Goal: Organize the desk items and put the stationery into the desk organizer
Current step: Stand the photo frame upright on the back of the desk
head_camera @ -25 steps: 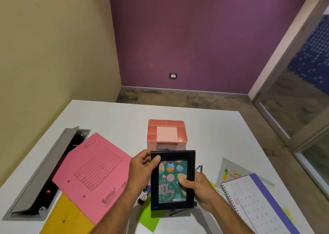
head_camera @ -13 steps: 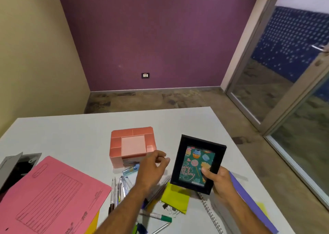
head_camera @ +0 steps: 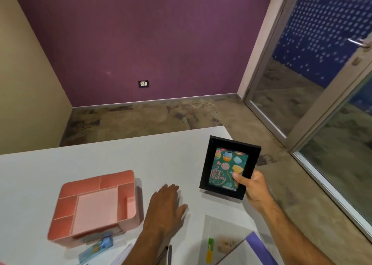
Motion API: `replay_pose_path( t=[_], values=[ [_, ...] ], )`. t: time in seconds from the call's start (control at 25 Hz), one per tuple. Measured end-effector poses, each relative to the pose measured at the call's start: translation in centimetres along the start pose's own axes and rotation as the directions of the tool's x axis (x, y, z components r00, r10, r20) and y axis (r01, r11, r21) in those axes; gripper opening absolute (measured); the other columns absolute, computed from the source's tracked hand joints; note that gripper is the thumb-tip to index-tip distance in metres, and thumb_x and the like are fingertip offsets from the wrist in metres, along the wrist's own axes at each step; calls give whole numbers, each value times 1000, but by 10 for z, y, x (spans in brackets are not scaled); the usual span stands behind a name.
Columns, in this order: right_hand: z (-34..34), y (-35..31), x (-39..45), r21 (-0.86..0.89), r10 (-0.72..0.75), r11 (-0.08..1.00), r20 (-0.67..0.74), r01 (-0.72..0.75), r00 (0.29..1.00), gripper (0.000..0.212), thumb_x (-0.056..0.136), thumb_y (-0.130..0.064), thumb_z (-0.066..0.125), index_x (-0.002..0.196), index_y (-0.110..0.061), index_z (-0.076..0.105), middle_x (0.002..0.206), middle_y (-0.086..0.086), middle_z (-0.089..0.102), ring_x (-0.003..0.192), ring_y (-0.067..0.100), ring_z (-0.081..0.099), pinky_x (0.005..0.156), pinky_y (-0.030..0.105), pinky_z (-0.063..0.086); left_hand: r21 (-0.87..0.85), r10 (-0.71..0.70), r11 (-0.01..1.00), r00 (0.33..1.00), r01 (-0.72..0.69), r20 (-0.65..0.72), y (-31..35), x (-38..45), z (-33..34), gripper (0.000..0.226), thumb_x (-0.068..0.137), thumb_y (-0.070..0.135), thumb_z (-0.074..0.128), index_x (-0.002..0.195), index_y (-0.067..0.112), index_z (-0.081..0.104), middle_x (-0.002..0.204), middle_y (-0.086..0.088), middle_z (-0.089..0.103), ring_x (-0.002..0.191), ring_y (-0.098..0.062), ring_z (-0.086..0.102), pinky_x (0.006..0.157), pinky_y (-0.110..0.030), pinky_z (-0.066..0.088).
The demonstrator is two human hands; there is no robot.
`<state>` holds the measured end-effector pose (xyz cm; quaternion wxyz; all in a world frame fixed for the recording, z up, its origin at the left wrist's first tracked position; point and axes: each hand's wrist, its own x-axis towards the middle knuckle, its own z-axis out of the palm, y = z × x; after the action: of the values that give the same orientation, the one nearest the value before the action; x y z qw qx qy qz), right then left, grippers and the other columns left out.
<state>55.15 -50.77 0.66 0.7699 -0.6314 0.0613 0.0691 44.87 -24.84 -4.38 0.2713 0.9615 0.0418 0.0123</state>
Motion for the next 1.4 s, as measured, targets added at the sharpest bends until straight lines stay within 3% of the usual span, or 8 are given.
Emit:
replay_pose_path(
  t=[0.08,0.2,0.32,0.52,0.72,1.04,1.4],
  values=[
    [-3,7,32,7,11,1000,4,-11,1000,92,27,-44,99,106,-10,68,101,9,77,92,24,74,71,34,62,138,21,990,1000,-23,19,-6,21,21,71,94,60,36,153,22,25,162,5,19,151,-20,12,121,-42,5],
    [-3,17,72,3,10,1000,-10,-10,1000,85,34,-38,99,107,-9,67,100,7,77,93,23,74,70,32,61,303,50,948,987,-96,155,-21,42,48,83,90,75,26,146,15,42,156,-7,34,145,-28,30,113,-52,12],
    [-6,22,109,-12,39,999,-40,-40,998,49,58,-14,83,104,-10,66,98,6,77,96,28,72,73,36,62,328,52,940,991,-90,124,-33,48,66,87,87,77,33,149,17,37,158,-6,30,147,-23,22,113,-57,14],
    [-11,24,158,-47,72,996,-75,-76,995,27,84,8,65,106,-8,65,104,11,73,96,28,71,82,45,59,345,75,934,995,-94,67,-34,49,71,87,86,77,34,150,18,35,159,-4,27,148,-21,20,113,-58,17],
    [-7,22,189,-89,80,992,-52,-84,995,34,87,5,64,119,-3,60,111,13,71,102,29,69,82,45,58,358,71,929,995,-93,73,-31,48,70,87,87,76,33,152,18,30,161,-3,23,149,-23,19,114,-58,16],
    [-6,23,199,-93,105,990,-52,-110,993,41,85,7,66,123,-5,56,118,13,68,109,30,67,81,41,60,356,56,931,996,-75,63,-27,48,68,86,88,76,29,152,20,28,161,-3,21,149,-26,18,114,-58,13],
    [-16,40,156,-181,85,977,-158,-114,984,78,82,4,71,147,-14,33,141,12,52,128,30,52,102,47,48,318,40,945,993,-72,107,-27,47,67,87,88,78,26,152,20,27,161,-3,21,149,-26,17,114,-57,8]
  ],
)
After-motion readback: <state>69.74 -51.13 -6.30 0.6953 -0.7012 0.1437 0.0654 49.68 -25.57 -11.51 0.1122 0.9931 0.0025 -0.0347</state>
